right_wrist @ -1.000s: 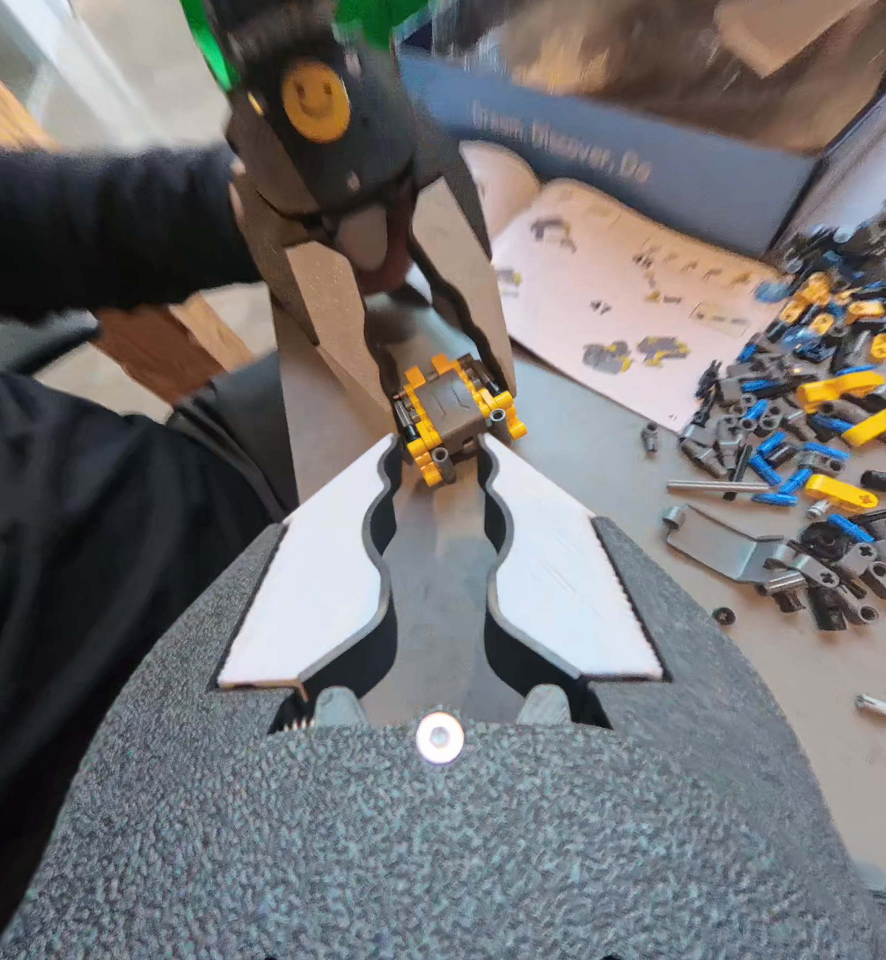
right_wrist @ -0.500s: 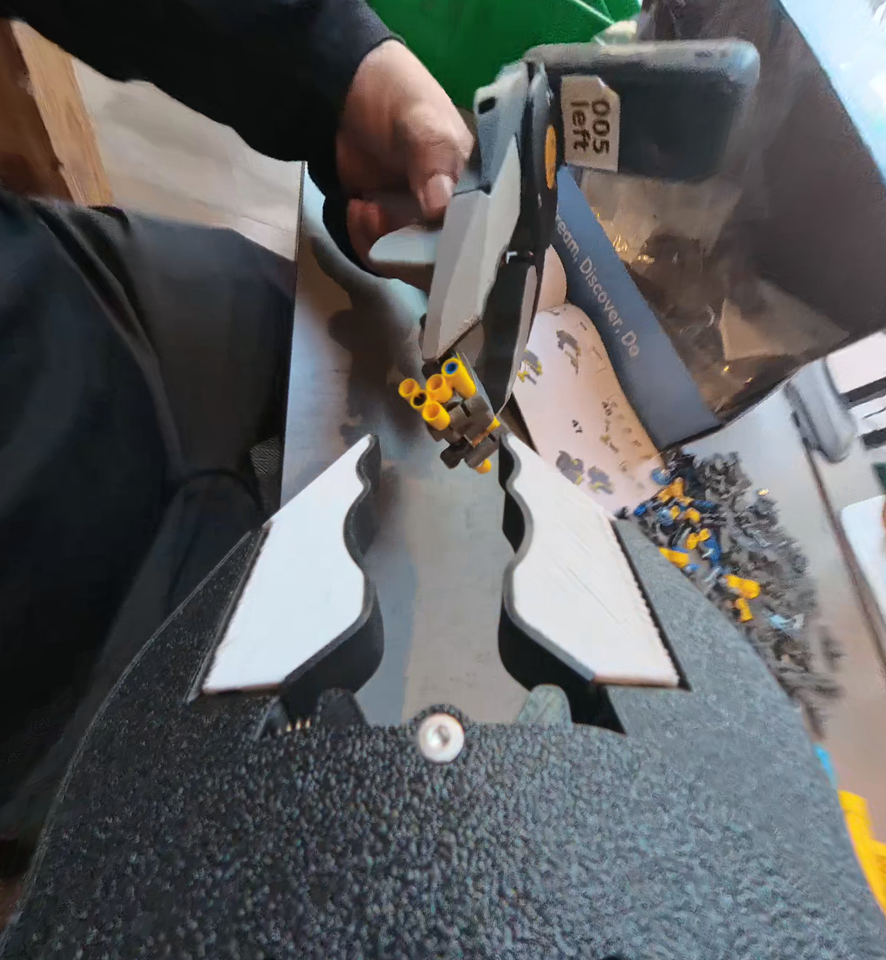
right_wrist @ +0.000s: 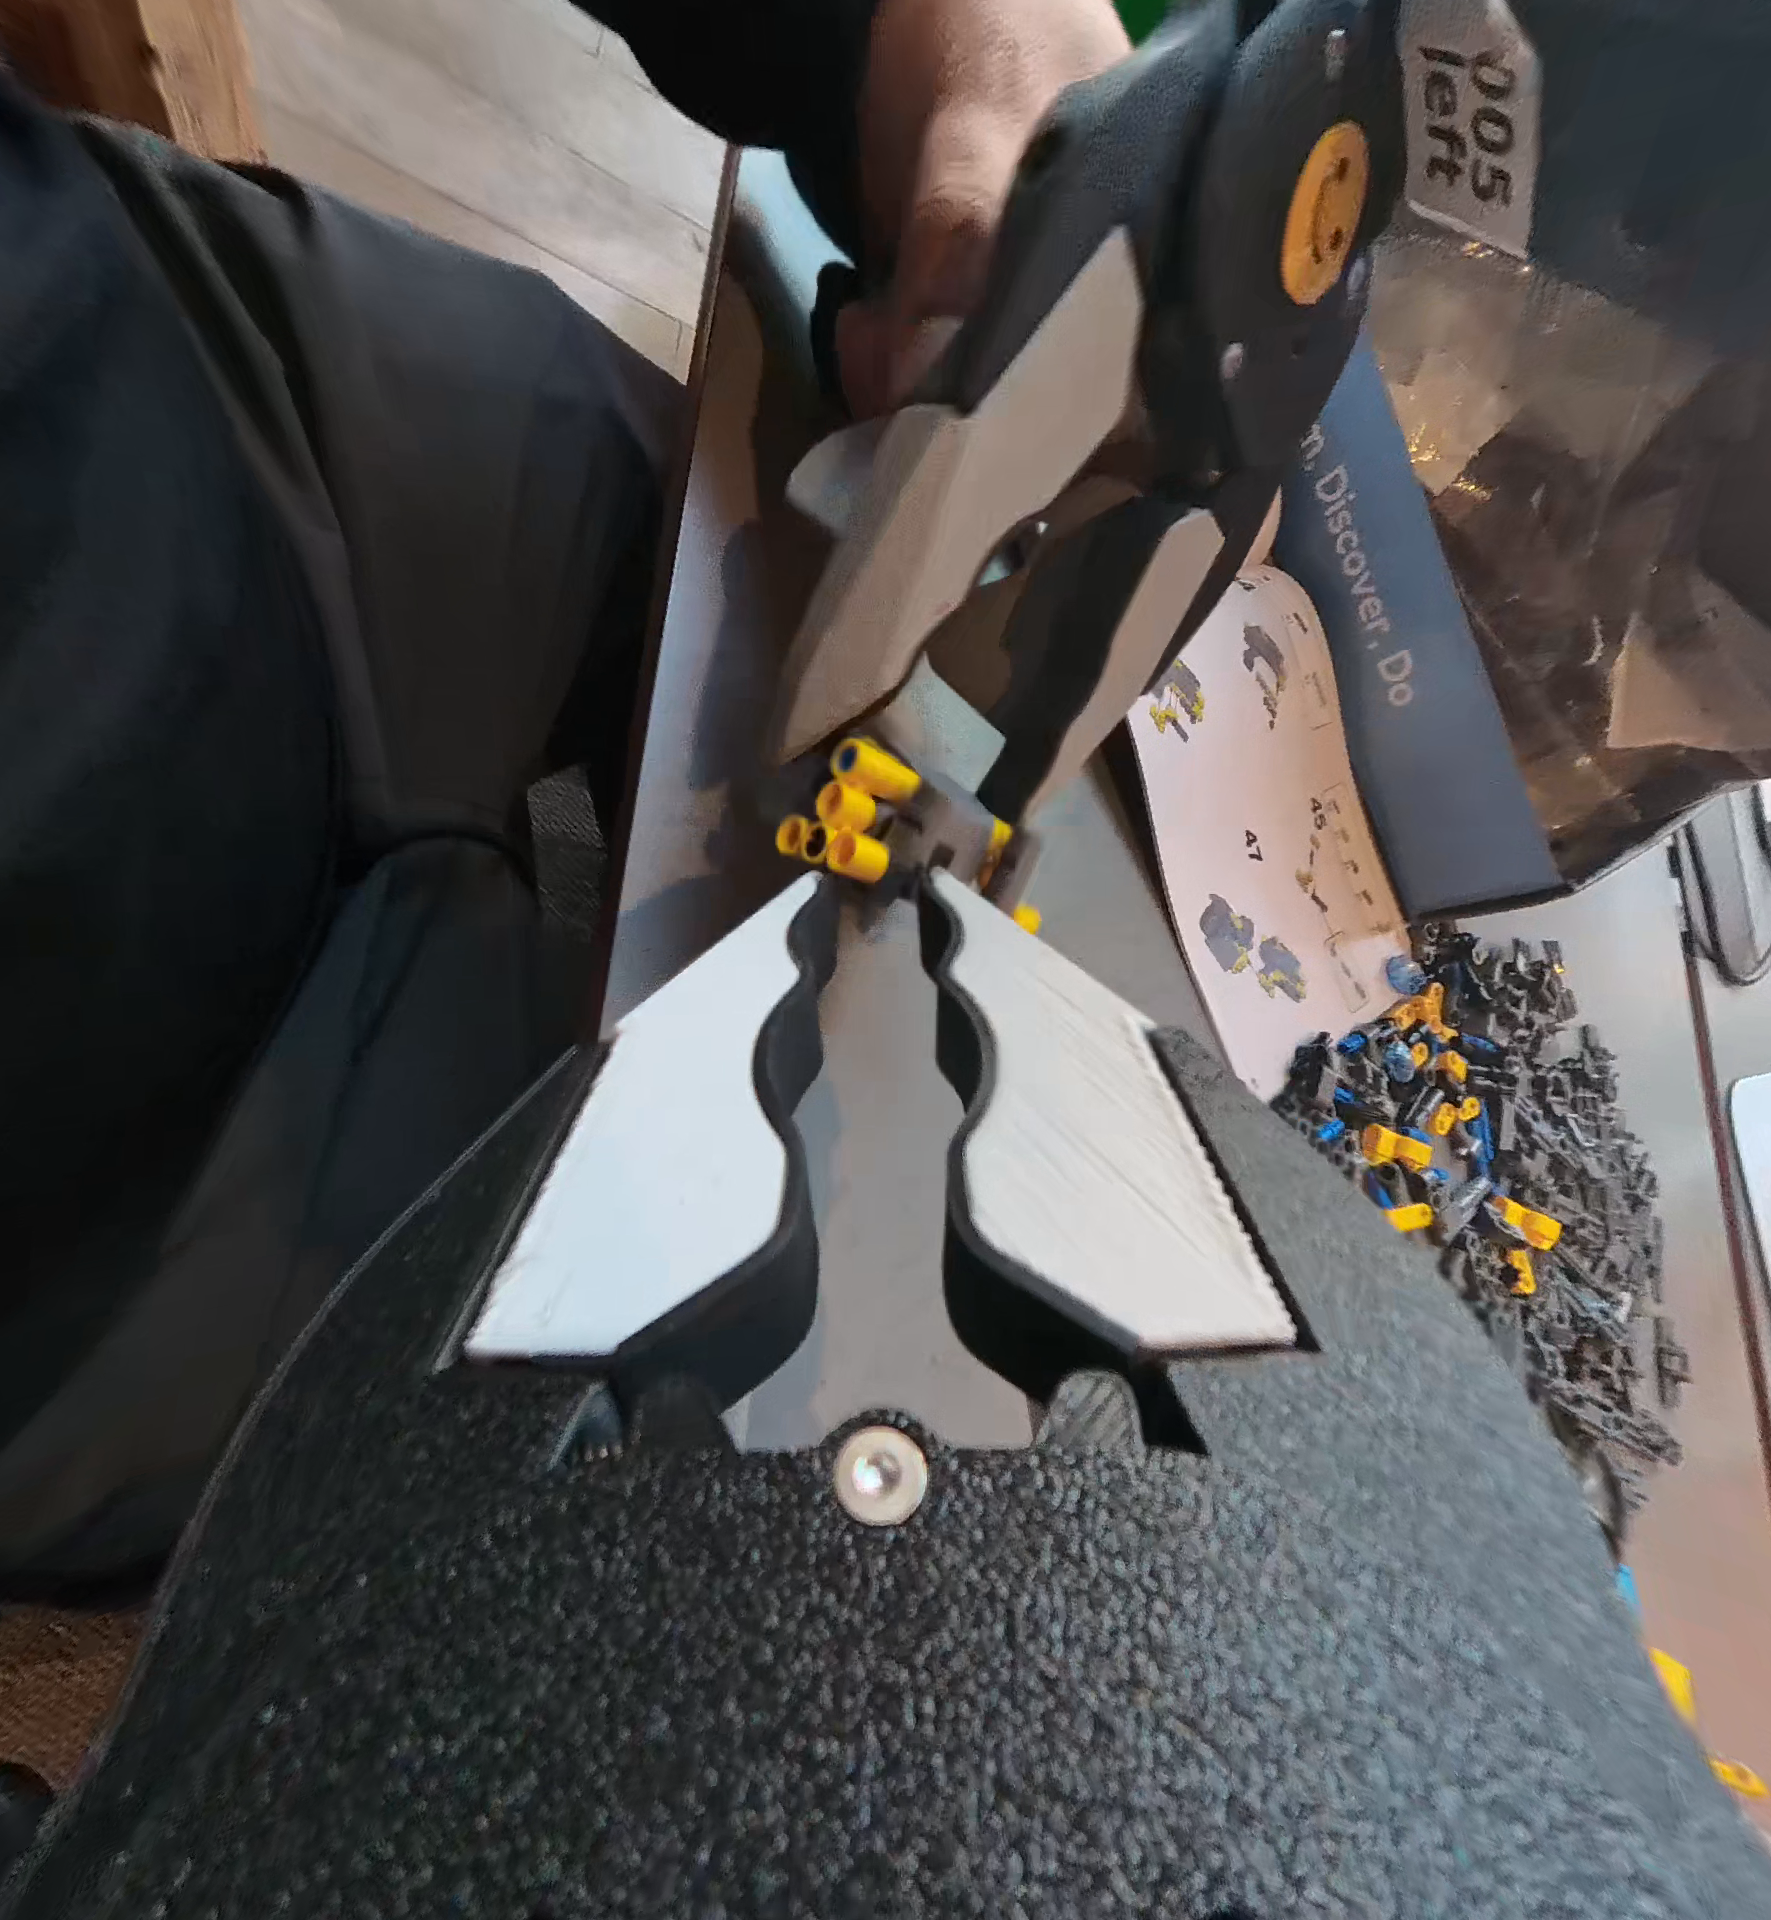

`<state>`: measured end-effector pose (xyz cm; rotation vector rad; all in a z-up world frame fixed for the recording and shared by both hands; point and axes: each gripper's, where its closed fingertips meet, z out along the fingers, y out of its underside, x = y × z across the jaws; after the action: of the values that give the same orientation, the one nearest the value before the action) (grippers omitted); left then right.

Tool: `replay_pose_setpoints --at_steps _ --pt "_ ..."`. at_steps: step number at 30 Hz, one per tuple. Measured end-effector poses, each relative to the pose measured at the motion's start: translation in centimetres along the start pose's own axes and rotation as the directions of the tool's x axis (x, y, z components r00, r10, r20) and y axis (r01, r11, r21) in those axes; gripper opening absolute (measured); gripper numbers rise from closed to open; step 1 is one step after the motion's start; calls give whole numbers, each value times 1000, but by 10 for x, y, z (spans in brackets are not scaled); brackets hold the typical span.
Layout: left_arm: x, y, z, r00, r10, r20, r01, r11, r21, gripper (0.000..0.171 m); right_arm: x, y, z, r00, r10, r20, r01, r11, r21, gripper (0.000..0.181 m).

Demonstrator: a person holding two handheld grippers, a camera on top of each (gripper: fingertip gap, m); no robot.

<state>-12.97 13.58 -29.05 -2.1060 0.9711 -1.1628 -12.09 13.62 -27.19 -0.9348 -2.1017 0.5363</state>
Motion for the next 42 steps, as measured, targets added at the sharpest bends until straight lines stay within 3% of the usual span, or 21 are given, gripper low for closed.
replay_pose_setpoints --at_steps 3,5,7,10,16,19,24,26,32,34,38,42 --pt "-10 13 5 987 120 111 -108 989 -102 57 3 -6 -2 996 74 47 -78 993 84 3" --pt "-10 12 6 977 163 134 -150 983 -105 55 5 -7 -3 986 146 83 -156 979 129 9" --pt "-17 14 4 961 199 191 -176 975 -133 32 9 -3 -4 981 180 69 -188 972 142 8" --pt "-18 14 1 946 247 212 -220 965 -141 25 7 4 -5 967 241 84 -252 953 167 9" --pt "-28 12 -2 961 164 223 -140 983 -118 27 10 12 -1 896 421 141 -443 873 205 5" --pt "-36 3 -4 960 127 249 -108 990 -86 27 2 15 4 859 471 201 -504 847 171 23" --pt "-66 -31 -23 904 54 424 -78 996 40 31 -8 44 26 881 464 89 -463 886 -39 26" --pt "-71 -28 -33 873 0 489 -20 999 35 45 -14 42 28 887 454 83 -449 890 -74 27" --pt "-13 6 -35 874 -21 486 7 1000 30 67 -19 39 28 833 553 -27 -553 829 -81 22" --pt "-5 20 -23 860 13 510 -18 1000 4 65 -21 32 30 835 547 -61 -550 833 -62 21" --pt "-23 37 -13 796 106 596 -55 993 -102 53 -34 6 48 828 560 24 -558 829 -39 26" --pt "-53 34 -36 713 57 699 -27 998 -54 45 -31 -1 54 871 491 15 -490 871 -42 26"
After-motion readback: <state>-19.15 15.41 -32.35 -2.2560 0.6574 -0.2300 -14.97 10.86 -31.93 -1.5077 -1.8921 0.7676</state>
